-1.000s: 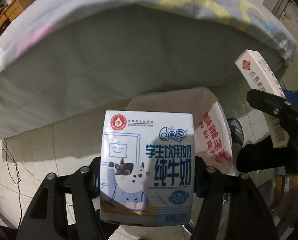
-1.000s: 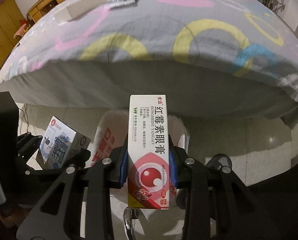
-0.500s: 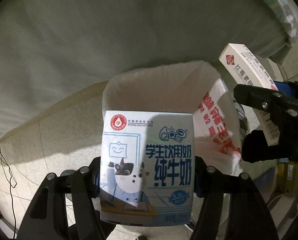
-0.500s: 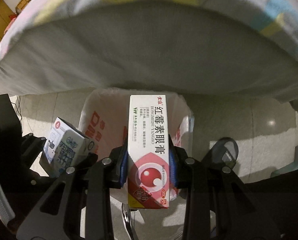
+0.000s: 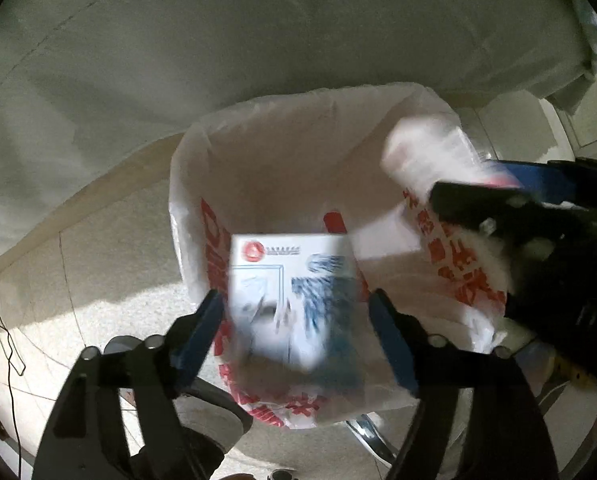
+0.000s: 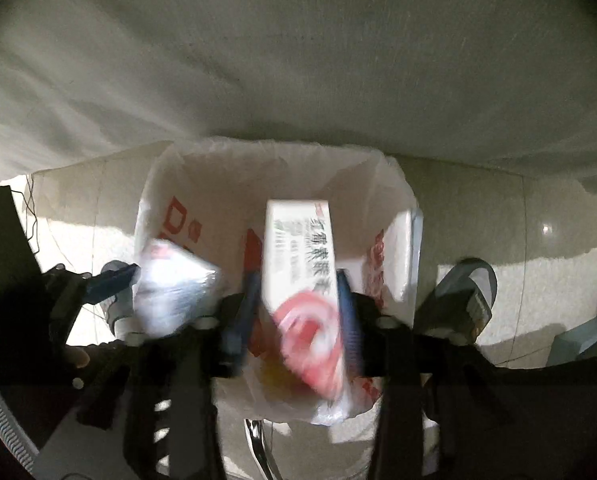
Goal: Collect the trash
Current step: 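Open both tools to drop the carton and box into the bag, then raise both tools back over the bed toward the remaining items, then grasp the white square tray with the left tool while the right tool grasps the clear wrapped bar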
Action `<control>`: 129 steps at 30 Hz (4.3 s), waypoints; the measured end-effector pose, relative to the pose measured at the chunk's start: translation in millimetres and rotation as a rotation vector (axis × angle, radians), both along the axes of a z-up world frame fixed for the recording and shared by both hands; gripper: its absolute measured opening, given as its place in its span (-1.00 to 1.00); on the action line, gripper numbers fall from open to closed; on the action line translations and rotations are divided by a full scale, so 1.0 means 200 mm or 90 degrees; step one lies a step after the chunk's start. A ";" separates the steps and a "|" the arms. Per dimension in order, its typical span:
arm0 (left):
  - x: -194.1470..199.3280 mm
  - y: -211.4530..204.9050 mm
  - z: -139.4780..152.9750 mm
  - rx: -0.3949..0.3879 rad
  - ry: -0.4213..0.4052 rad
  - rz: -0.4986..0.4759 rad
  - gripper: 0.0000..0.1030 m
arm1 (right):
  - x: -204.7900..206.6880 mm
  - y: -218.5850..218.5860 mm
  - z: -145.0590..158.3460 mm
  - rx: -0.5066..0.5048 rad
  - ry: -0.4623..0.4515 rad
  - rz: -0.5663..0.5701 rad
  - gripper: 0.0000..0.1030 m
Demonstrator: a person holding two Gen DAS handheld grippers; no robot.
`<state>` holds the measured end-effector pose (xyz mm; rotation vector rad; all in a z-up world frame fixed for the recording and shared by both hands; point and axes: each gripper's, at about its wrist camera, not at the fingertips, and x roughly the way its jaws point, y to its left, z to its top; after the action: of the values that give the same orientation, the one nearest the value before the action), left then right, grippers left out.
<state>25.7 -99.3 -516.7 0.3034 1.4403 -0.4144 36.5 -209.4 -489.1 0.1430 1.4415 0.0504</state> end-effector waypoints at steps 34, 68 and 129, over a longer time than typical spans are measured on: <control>-0.11 0.07 0.48 -0.040 -0.121 0.019 0.76 | -0.23 -0.11 0.54 0.038 -0.113 -0.054 0.53; -0.08 0.66 1.44 -0.176 -0.374 0.297 0.77 | -0.38 -0.02 1.65 0.027 -0.397 0.000 0.72; 1.14 0.39 1.22 -0.140 -0.214 0.041 0.77 | 0.75 0.08 1.06 -0.058 -0.232 -0.004 0.73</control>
<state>254.6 -21.6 -273.0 0.1399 1.0622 -0.4416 186.5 -194.0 -276.3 0.0590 1.0768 0.0040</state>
